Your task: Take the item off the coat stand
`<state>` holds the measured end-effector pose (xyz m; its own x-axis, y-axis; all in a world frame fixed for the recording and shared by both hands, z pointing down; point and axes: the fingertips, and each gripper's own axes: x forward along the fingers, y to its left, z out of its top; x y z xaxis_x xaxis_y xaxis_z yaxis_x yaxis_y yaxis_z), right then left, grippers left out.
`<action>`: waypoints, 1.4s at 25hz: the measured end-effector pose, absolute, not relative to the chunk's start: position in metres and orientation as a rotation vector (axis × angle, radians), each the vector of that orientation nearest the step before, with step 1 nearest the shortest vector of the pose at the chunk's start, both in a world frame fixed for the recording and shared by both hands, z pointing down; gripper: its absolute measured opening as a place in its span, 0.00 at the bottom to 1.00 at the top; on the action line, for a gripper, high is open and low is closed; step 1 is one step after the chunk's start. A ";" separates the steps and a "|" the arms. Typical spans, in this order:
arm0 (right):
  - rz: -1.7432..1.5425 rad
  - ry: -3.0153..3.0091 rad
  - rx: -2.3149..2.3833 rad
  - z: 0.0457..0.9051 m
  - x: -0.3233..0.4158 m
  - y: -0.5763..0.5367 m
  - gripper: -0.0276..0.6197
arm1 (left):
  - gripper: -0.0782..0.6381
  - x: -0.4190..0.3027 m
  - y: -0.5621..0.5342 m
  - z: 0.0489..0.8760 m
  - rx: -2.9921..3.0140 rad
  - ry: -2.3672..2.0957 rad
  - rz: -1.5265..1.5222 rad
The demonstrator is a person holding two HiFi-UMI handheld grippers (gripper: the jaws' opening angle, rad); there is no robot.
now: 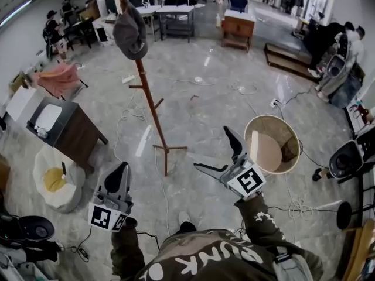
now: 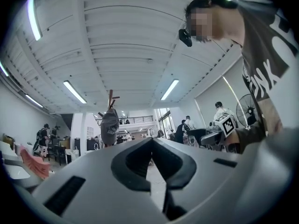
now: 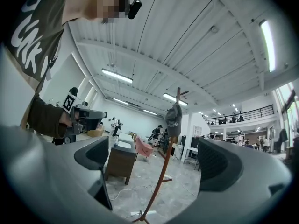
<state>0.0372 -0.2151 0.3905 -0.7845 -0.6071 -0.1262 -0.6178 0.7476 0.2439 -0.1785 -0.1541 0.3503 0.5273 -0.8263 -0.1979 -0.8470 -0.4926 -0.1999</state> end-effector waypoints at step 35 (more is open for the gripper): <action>0.102 2.793 -0.445 0.265 -0.085 -0.573 0.90 | 0.11 -0.267 -0.456 0.354 -2.451 1.508 0.067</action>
